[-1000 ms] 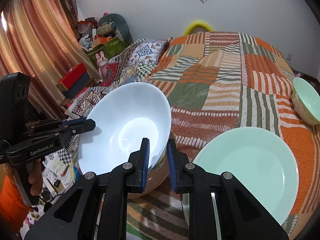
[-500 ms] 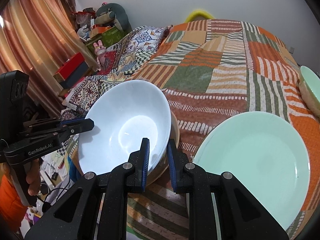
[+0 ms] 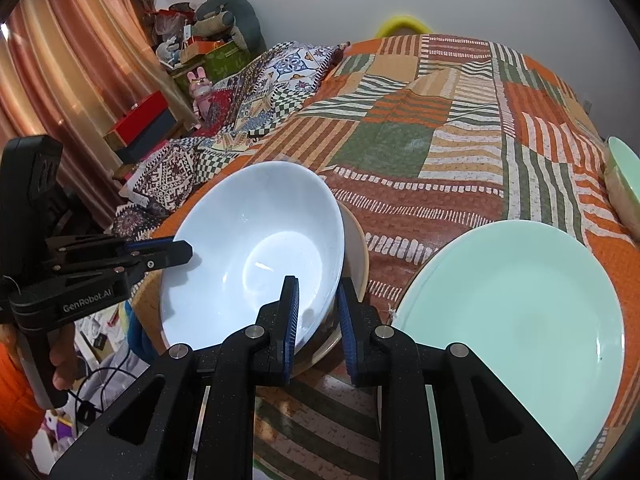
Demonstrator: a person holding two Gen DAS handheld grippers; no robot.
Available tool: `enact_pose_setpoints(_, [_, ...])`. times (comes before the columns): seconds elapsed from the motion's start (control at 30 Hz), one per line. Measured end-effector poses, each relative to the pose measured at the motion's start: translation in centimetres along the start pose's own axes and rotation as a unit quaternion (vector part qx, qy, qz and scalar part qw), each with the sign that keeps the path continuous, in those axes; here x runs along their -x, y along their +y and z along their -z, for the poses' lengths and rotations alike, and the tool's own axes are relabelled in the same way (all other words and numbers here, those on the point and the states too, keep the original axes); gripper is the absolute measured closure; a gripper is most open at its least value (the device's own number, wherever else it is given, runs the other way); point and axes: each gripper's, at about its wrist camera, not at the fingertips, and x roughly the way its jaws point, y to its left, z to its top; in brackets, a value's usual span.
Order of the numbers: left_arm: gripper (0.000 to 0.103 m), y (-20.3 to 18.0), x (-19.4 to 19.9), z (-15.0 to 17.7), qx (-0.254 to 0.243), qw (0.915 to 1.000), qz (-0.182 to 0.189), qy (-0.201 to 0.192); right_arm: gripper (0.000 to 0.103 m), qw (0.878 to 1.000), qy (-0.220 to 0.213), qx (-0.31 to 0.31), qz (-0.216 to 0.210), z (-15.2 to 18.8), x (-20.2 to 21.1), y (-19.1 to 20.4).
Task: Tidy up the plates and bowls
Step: 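Open both grippers and move them toward the mint green bowl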
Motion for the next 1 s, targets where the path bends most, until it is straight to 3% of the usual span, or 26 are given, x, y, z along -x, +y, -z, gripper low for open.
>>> enact_pose_setpoints(0.07, [0.093,0.1,0.7,-0.1,0.002,0.9999,-0.004,-0.016,0.081,1.0,-0.007,0.001,0.003,-0.1,0.4,0.0])
enact_pose_setpoints(0.17, [0.092,0.0,1.9,-0.7,0.004,0.9994,0.005,-0.033,0.062,0.999,-0.032,0.003,0.012,-0.4,1.4,0.1])
enact_pose_setpoints(0.2, [0.092,-0.1,2.2,-0.9,0.002,0.9993,0.005,-0.037,0.06,0.999,-0.042,0.008,0.016,-0.6,2.0,0.2])
enact_pose_setpoints(0.67, [0.087,-5.0,5.8,-3.6,-0.053,0.9945,0.004,-0.091,0.059,0.995,-0.093,0.006,0.034,-1.5,6.0,-1.5])
enact_pose_setpoints(0.83, [0.067,-8.6,7.4,-5.5,-0.075,0.9892,0.02,-0.124,0.057,0.99,-0.126,-0.003,0.056,-1.6,8.9,-3.7])
enact_pose_setpoints(0.9, [0.065,-10.6,8.0,-6.5,-0.091,0.9861,0.029,-0.136,0.047,0.987,-0.146,-0.015,0.068,-1.5,10.4,-5.2])
enact_pose_setpoints(1.0, [0.064,-13.3,8.5,-7.9,-0.111,0.9825,0.039,-0.144,0.045,0.98,-0.174,-0.031,0.087,-1.4,12.8,-7.5])
